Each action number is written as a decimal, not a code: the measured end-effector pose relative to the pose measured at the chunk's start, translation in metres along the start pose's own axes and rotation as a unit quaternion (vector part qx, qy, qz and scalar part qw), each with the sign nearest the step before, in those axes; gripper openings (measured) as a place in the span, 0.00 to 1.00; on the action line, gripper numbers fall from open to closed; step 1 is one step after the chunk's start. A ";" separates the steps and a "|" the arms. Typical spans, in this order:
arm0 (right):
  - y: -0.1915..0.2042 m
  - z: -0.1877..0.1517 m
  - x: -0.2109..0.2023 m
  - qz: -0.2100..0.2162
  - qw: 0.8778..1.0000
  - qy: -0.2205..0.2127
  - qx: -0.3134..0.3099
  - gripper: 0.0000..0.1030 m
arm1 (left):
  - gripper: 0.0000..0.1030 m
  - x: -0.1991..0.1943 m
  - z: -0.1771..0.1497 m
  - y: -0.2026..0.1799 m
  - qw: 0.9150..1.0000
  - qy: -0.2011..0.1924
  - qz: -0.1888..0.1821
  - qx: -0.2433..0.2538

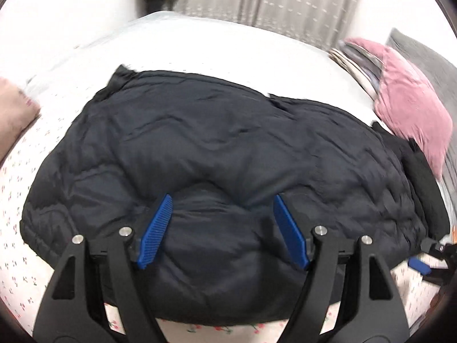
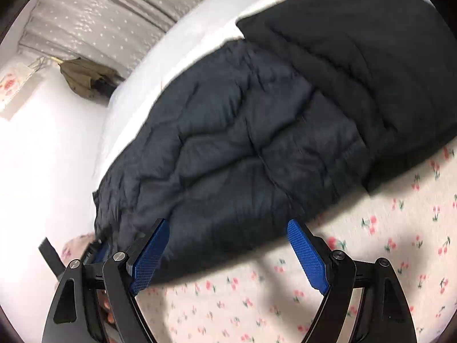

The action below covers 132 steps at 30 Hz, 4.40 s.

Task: Fold large clothes

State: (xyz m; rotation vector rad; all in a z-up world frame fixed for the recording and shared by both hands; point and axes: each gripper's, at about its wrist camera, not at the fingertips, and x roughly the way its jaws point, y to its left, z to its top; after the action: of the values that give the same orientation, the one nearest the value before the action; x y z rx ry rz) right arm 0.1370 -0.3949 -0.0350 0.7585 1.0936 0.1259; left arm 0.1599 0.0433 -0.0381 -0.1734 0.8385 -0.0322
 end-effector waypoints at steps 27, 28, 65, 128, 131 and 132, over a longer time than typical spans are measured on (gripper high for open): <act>-0.057 0.007 0.046 0.035 0.989 0.014 0.144 0.83 | 0.74 0.124 0.057 -0.054 0.995 0.091 0.035 0.014; -0.054 0.007 0.048 0.038 0.989 0.015 0.140 0.83 | 0.74 0.124 0.058 -0.054 0.995 0.092 0.036 0.013; -0.019 0.020 0.037 0.103 0.981 -0.115 0.118 0.34 | 0.73 0.042 -0.037 -0.064 0.991 0.067 0.051 0.101; 0.157 -0.051 -0.054 -0.113 0.878 -0.343 -0.313 0.14 | 0.73 -0.041 -0.028 0.099 0.996 0.024 -0.068 -0.054; 0.206 -0.082 -0.032 -0.093 0.852 -0.326 -0.399 0.15 | 0.72 -0.028 -0.036 0.120 0.992 0.049 -0.077 -0.084; 0.223 -0.095 -0.023 -0.083 0.842 -0.317 -0.429 0.15 | 0.69 -0.025 -0.040 0.126 0.989 0.058 -0.098 -0.096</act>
State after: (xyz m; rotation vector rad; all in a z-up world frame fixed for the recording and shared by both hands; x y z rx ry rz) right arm 0.1058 -0.1921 0.0962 -0.1295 0.3671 0.1814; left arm 0.1084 0.1639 -0.0661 -0.4381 0.9383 -0.1468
